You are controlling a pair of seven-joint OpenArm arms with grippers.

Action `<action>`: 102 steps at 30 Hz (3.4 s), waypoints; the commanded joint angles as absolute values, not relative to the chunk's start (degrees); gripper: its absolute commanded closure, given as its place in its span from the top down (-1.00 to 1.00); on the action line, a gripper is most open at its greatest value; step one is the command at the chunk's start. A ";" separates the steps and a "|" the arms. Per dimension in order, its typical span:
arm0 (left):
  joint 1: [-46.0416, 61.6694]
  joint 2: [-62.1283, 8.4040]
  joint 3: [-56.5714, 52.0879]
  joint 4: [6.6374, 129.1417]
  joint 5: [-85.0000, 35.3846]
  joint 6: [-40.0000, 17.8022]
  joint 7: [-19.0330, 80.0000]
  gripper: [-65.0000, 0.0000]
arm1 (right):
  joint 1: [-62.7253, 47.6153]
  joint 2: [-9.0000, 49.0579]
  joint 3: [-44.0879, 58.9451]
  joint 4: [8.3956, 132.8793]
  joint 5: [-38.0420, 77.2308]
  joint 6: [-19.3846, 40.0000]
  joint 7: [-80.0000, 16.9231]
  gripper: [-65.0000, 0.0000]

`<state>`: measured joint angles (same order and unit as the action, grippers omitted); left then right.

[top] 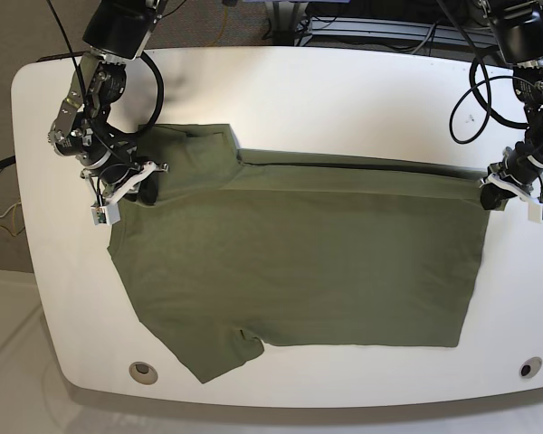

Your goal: Fold the T-shirt properly

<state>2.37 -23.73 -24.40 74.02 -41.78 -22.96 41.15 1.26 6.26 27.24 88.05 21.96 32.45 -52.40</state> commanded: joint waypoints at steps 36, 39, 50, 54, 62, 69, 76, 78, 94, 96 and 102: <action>-0.02 -29.08 -24.87 75.84 -39.66 -21.56 40.14 0.14 | 2.48 10.35 29.56 93.02 15.30 28.12 -53.22 0.20; 0.01 -28.93 -24.87 76.29 -39.61 -21.63 39.83 0.14 | 2.16 10.14 31.36 93.95 15.53 28.05 -53.36 0.21; 0.49 -28.19 -24.90 76.93 -40.26 -21.60 39.09 0.09 | -1.43 9.20 37.89 97.34 18.15 28.02 -53.64 0.22; 0.83 -28.45 -24.96 75.89 -40.11 -21.96 39.62 0.10 | -5.91 7.90 41.39 99.93 20.49 29.60 -53.81 0.23; 2.77 -28.41 -25.04 77.60 -40.33 -22.03 39.47 0.09 | -8.69 7.13 42.68 101.99 23.30 30.07 -55.19 0.24; 5.93 -28.57 -26.25 80.11 -40.27 -22.37 39.14 0.08 | -9.99 6.48 42.89 104.42 25.98 29.03 -58.14 0.25; 5.37 -28.49 -26.82 79.51 -40.38 -22.58 39.64 0.09 | -11.13 6.47 44.41 104.63 29.81 29.61 -61.43 0.26; 5.07 -28.45 -26.92 79.20 -40.38 -22.59 39.71 0.09 | -11.16 6.40 44.46 104.39 30.74 29.65 -61.80 0.26; 6.37 -28.36 -27.17 80.10 -40.66 -22.53 40.04 0.12 | -12.35 5.48 43.62 99.49 35.00 29.81 -59.98 0.29; 6.48 -28.35 -27.00 80.22 -40.68 -22.53 40.04 0.12 | -12.33 5.23 43.37 98.52 34.76 29.84 -59.43 0.29; 7.01 -28.25 -26.91 80.53 -40.76 -22.56 40.11 0.13 | -12.28 4.14 43.46 96.27 34.29 29.99 -57.96 0.31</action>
<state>7.35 -27.03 -26.50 79.24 -39.88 -22.31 41.10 -12.38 3.64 42.89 96.03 33.69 29.89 -59.27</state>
